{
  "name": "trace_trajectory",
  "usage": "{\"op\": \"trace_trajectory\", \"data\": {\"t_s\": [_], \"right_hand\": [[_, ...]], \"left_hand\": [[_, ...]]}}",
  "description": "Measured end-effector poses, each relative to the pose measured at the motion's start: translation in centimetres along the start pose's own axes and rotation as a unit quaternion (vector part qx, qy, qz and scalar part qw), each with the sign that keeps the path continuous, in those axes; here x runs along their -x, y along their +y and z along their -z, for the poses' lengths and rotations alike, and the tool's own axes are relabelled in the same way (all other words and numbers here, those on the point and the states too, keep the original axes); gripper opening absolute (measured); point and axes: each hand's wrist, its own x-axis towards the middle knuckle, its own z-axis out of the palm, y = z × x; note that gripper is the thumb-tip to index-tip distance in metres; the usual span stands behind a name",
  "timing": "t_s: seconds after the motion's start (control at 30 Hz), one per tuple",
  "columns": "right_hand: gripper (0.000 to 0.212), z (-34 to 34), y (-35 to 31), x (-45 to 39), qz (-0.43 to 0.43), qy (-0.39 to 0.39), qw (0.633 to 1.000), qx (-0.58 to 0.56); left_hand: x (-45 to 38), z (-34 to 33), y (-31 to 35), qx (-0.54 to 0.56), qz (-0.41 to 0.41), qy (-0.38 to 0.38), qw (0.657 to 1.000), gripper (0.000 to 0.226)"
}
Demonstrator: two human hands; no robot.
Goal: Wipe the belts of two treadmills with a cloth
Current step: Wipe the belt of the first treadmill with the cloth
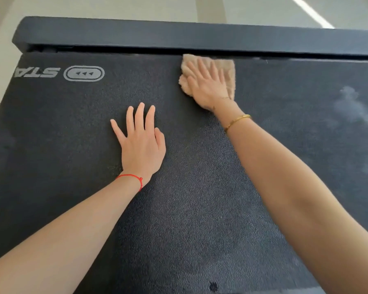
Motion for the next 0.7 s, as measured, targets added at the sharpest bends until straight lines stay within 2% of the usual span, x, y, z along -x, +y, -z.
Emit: {"op": "trace_trajectory", "data": {"t_s": [0.1,0.17,0.23,0.33,0.47,0.57,0.7], "right_hand": [[0.052,-1.4,-2.3,1.5,0.115,-0.018,0.993,0.019],[0.052,-1.6,-0.6,2.2,0.144,-0.013,0.989,0.022],[0.053,-0.7,2.6,1.3,0.1,0.014,0.994,0.036],[0.056,1.4,6.5,-1.4,-0.016,0.02,0.999,0.032],[0.057,1.2,5.0,-2.6,-0.07,0.019,0.997,-0.018],[0.055,-0.5,1.9,-0.1,-0.013,0.018,1.0,-0.021],[0.053,-1.8,0.8,4.0,0.129,0.009,0.991,-0.026]], "left_hand": [[-0.2,0.1,-0.2,-0.006,-0.002,-0.004,1.0,0.058],[-0.2,0.2,-0.2,-0.009,-0.001,-0.006,1.0,0.061],[-0.2,0.3,-0.2,-0.006,-0.001,-0.007,1.0,0.061],[-0.3,0.3,0.0,-0.004,0.003,-0.007,1.0,0.062],[-0.3,0.4,0.1,-0.005,0.006,-0.009,1.0,0.063],[-0.2,0.4,0.1,-0.007,0.004,-0.01,1.0,0.063],[-0.2,0.5,-0.1,-0.006,0.0,-0.012,1.0,0.063]]}}
